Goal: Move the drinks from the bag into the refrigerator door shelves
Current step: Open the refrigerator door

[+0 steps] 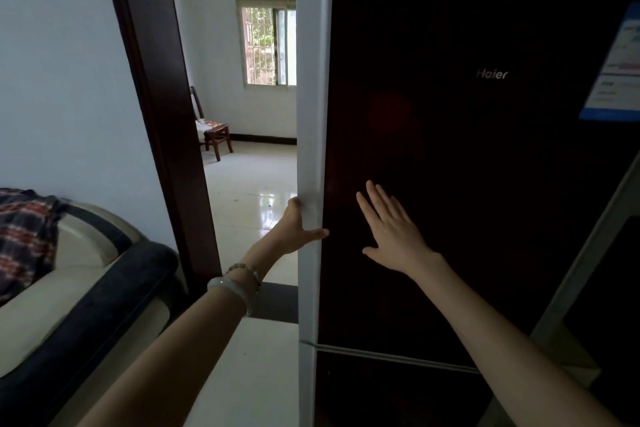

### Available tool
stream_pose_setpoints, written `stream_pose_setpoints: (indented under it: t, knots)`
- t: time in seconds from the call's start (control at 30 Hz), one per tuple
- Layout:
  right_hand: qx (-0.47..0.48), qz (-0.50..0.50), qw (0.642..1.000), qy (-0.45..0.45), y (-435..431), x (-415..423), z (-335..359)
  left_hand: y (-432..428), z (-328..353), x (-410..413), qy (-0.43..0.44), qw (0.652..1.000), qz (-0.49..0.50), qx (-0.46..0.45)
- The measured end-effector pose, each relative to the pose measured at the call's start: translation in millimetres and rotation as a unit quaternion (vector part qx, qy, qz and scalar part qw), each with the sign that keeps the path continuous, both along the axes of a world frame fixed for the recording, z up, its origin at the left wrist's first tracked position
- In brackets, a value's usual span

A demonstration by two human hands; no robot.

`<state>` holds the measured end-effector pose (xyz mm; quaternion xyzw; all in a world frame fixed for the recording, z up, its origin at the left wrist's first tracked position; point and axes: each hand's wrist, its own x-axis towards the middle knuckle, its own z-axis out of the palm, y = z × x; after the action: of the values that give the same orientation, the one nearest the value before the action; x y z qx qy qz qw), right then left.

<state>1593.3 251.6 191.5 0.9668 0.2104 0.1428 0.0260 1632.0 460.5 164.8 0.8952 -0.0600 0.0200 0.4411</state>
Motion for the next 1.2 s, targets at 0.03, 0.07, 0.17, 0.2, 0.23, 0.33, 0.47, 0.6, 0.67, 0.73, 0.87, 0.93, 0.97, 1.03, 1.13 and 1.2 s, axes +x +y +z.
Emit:
stream_pose_setpoints:
  t: [0.03, 0.07, 0.17, 0.2, 0.23, 0.33, 0.47, 0.6, 0.67, 0.73, 0.87, 0.93, 0.97, 1.03, 1.13, 1.2]
  knots:
    - [-0.002, -0.001, 1.000, 0.008, -0.8, 0.4, 1.2, -1.3, -0.5, -0.2, 0.001, 1.000, 0.001, 0.000]
    - [-0.003, -0.001, 1.000, 0.015, -1.2, 0.1, 2.8, -2.5, -1.2, -0.5, 0.001, 1.000, 0.004, 0.001]
    - [-0.003, -0.004, 0.999, 0.037, 0.0, -3.4, 8.1, -6.1, 0.0, -3.2, -0.007, 1.000, 0.012, -0.002]
    - [0.000, -0.007, 0.999, 0.045, 1.2, -5.0, 10.0, -7.1, 0.2, -4.1, -0.012, 1.000, 0.014, -0.007]
    - [0.005, -0.011, 0.998, 0.054, 2.5, -6.9, 11.5, -7.9, -0.2, -6.0, -0.017, 1.000, 0.014, -0.013]
    - [0.008, -0.016, 0.997, 0.069, 8.2, -20.2, 12.7, -4.6, -4.9, -18.3, -0.019, 1.000, 0.003, -0.024]
    - [0.008, -0.001, 0.999, 0.049, 12.0, -55.2, 3.5, 7.6, -23.3, -52.1, -0.023, 0.999, -0.032, 0.011]
    - [0.043, 0.010, 0.999, 0.021, 10.7, -88.8, -3.1, 11.1, -41.2, -103.4, -0.054, 0.992, -0.112, 0.011]
    - [0.059, 0.016, 0.998, 0.015, 10.9, -105.9, -4.9, 12.9, -43.5, -123.2, -0.060, 0.989, -0.135, -0.010]
    - [0.081, 0.033, 0.996, 0.007, 12.4, -125.0, -9.0, 13.6, -45.3, -141.6, -0.052, 0.988, -0.145, -0.017]
    - [0.089, 0.069, 0.994, -0.009, 19.1, -171.8, -23.4, 5.4, -45.8, -188.6, -0.082, 0.981, -0.176, 0.020]
    - [0.082, 0.074, 0.994, -0.013, 17.7, -196.9, -30.9, -1.0, -44.6, -213.8, -0.115, 0.974, -0.190, 0.044]
    - [0.080, 0.073, 0.994, -0.016, 14.9, -208.8, -33.8, -4.0, -43.8, -225.4, -0.129, 0.971, -0.196, 0.056]
    - [0.079, 0.075, 0.994, -0.024, 5.8, -231.9, -37.0, -10.5, -44.0, -247.0, -0.151, 0.964, -0.204, 0.082]
    - [0.083, 0.076, 0.993, -0.030, -11.2, -266.0, -41.1, -24.2, -48.0, -281.4, -0.164, 0.954, -0.213, 0.131]
    - [0.087, 0.072, 0.993, -0.045, -24.4, -290.2, -44.5, -37.7, -50.3, -304.1, -0.177, 0.947, -0.212, 0.161]
